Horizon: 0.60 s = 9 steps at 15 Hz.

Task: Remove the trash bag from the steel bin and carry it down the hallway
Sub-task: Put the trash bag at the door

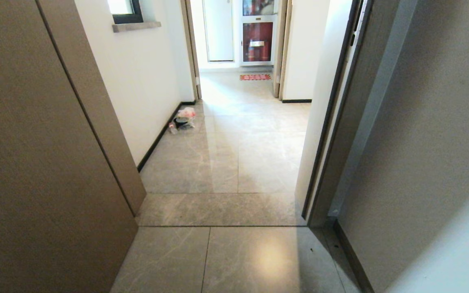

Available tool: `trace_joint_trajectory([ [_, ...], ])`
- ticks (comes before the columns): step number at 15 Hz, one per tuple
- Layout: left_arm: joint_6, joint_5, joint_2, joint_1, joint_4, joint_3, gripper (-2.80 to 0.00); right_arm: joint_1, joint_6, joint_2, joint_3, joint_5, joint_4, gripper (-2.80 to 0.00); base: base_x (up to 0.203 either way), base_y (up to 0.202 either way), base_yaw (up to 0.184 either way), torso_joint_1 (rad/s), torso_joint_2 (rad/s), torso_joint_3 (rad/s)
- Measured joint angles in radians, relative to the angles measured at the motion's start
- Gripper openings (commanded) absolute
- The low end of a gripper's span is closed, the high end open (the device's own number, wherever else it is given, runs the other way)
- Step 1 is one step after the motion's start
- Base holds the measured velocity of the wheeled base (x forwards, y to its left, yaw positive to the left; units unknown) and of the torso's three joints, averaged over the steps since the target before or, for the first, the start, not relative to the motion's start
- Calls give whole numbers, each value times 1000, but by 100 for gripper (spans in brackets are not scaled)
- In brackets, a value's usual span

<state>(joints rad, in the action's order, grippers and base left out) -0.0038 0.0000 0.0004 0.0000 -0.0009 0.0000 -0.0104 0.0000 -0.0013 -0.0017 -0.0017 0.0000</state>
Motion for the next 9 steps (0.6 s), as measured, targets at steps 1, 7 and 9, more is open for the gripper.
trace_joint_trajectory([
  [1, -1, 0, 0, 0, 1, 0, -280, 0, 0, 0, 0, 0, 0, -280, 187, 0, 3, 2, 10, 2],
  [7, 0, 0, 0, 0, 1, 0, -280, 0, 0, 0, 0, 0, 0, -280, 192, 0, 1, 4, 5, 4],
  [9, 0, 0, 0, 0, 1, 0, -280, 0, 0, 0, 0, 0, 0, -280, 193, 0, 1, 3, -1, 4],
])
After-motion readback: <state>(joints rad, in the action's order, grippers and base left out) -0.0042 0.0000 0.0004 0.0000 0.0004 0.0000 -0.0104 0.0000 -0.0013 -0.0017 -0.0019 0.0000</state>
